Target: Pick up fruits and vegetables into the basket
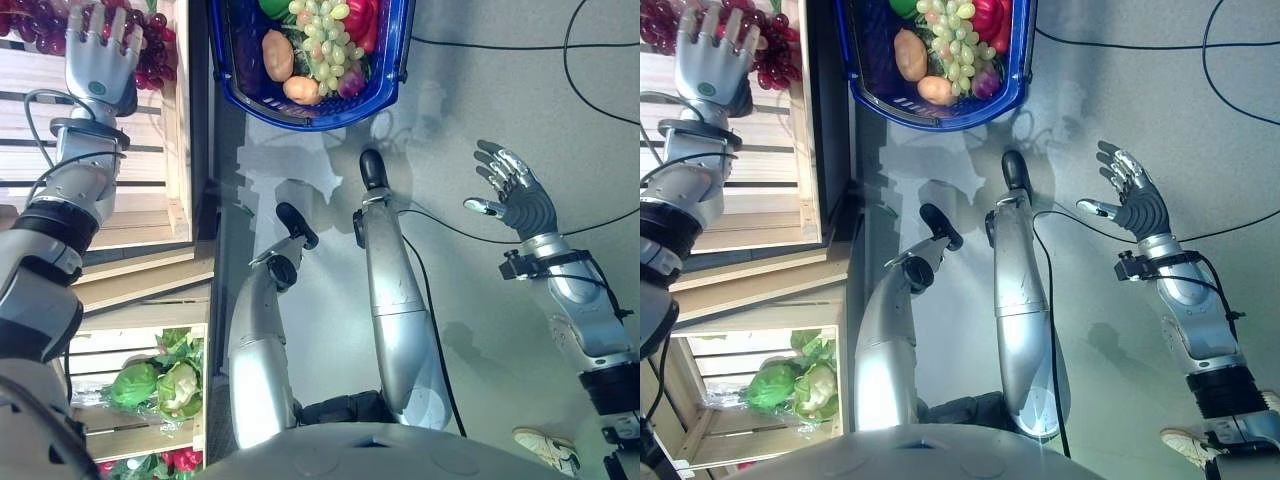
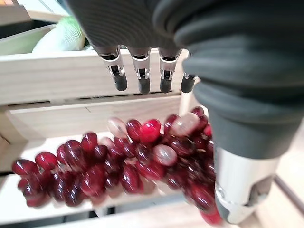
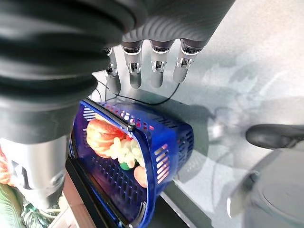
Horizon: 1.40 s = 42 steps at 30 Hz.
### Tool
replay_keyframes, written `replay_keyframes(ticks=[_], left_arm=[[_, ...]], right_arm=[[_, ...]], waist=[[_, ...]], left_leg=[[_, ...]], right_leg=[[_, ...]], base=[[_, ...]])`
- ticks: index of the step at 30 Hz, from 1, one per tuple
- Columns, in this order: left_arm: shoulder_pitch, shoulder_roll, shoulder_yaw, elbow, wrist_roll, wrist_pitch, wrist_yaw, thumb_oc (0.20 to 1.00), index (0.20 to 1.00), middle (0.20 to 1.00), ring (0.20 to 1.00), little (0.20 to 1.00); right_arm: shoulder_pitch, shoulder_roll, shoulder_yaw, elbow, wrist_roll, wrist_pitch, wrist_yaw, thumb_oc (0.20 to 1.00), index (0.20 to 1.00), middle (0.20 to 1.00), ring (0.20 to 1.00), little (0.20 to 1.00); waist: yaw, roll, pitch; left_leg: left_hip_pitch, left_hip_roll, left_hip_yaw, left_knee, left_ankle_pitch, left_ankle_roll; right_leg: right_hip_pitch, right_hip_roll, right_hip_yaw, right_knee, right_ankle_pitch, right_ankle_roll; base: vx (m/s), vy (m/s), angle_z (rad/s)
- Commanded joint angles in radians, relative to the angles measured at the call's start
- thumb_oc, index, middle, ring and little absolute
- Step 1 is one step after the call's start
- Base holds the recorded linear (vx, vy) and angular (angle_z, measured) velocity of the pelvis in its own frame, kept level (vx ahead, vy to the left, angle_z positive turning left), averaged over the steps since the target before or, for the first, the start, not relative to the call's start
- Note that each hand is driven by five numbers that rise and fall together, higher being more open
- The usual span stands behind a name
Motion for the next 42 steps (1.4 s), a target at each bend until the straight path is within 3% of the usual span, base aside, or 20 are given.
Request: replay_keyframes(ticks=[1,15,24,31,34,42], left_arm=[[-0.006,0.021,0.084,0.095,0.024,0.084,0.06,1.0,1.0,1.0,1.0,1.0],[-0.123,-0.031,0.005,0.215,-0.015,0.116,-0.133,1.0,1.0,1.0,1.0,1.0],[-0.134,-0.066,0.0,0.298,-0.103,0.187,-0.236,1.0,1.0,1.0,1.0,1.0],[-0.129,-0.066,0.006,0.335,-0.111,0.227,-0.269,1.0,1.0,1.0,1.0,1.0],[-0.133,-0.061,0.011,0.349,-0.026,0.261,-0.24,1.0,1.0,1.0,1.0,1.0],[-0.159,-0.052,0.017,0.356,0.029,0.354,-0.229,1.0,1.0,1.0,1.0,1.0]], right_arm=[[0.015,-0.017,-0.012,-0.048,0.003,-0.058,-0.018,1.0,1.0,1.0,1.0,1.0],[-0.052,-0.018,0.0,0.002,0.051,-0.048,-0.012,1.0,1.0,1.0,1.0,1.0],[-0.09,-0.004,0.01,0.026,0.07,-0.046,-0.027,1.0,1.0,1.0,1.0,1.0],[-0.103,-0.004,0.003,0.034,0.106,-0.044,-0.014,1.0,1.0,1.0,1.0,1.0],[-0.108,-0.005,0.005,0.036,0.106,-0.05,-0.021,1.0,1.0,1.0,1.0,1.0],[-0.118,-0.003,0.009,0.039,0.125,-0.069,-0.021,1.0,1.0,1.0,1.0,1.0]], waist=[[-0.07,0.047,-0.041],[-0.086,0.043,-0.041],[-0.087,0.03,-0.041],[-0.083,0.031,-0.041],[-0.082,0.03,-0.041],[-0.078,0.028,-0.041]], left_leg=[[-0.055,-0.008,0.011,0.041,-0.069,0.032],[-0.101,-0.002,0.025,0.046,-0.055,0.022],[-0.154,0.006,0.025,0.078,-0.063,0.025],[-0.187,0.01,0.024,0.097,-0.065,0.026],[-0.207,0.011,0.025,0.112,-0.07,0.027],[-0.261,0.018,0.019,0.143,-0.073,0.025]], right_leg=[[-0.007,0.05,-0.035,0.018,-0.071,0.024],[-0.06,0.061,-0.012,0.02,-0.053,0.03],[-0.103,0.072,-0.007,0.034,-0.049,0.029],[-0.128,0.075,-0.002,0.045,-0.048,0.03],[-0.146,0.076,0.001,0.054,-0.048,0.03],[-0.187,0.082,0.002,0.074,-0.049,0.03]], base=[[0.0,0.0,0.0],[0.0,0.03,-0.04],[0.0,0.022,-0.02],[0.0,0.052,-0.02],[0.0,0.048,-0.01],[0.0,0.025,0.01]])
